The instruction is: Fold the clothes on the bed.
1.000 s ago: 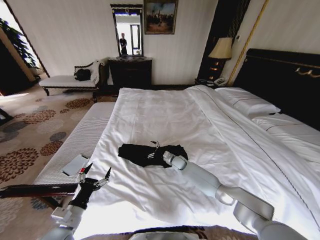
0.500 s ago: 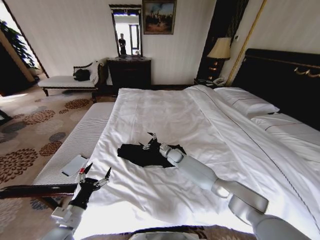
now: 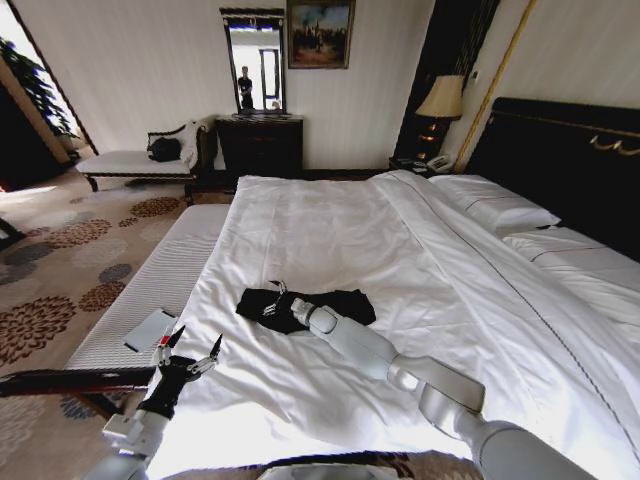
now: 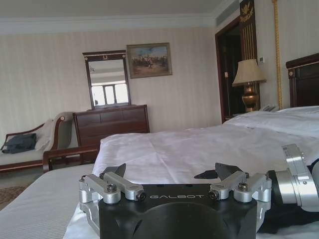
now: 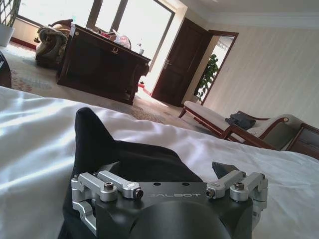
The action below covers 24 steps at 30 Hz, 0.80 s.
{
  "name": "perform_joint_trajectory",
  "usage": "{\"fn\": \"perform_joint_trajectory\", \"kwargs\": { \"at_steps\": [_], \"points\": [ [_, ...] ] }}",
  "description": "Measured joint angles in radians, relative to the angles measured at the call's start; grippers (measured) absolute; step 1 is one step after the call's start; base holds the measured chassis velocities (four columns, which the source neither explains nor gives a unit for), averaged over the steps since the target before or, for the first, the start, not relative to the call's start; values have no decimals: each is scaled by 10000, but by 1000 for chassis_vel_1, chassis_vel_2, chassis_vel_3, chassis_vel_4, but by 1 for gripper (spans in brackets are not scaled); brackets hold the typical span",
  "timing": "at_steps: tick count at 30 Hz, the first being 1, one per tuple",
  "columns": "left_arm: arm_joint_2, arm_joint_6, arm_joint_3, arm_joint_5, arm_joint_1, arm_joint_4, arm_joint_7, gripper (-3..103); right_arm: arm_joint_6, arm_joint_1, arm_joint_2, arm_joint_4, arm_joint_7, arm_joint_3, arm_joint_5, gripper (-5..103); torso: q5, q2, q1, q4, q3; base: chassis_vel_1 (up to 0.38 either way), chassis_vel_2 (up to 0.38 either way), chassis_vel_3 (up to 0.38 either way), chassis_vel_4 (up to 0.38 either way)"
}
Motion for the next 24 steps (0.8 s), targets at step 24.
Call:
{"fn": "perform_joint_trajectory", "kwargs": {
  "at_steps": [24],
  "points": [
    [0,0,0,0,0,0,1,100,-3444,-2282,-5927,5890,2631,4506,5858,100,9,-1,0,3,0,0,0,0,0]
  ]
}}
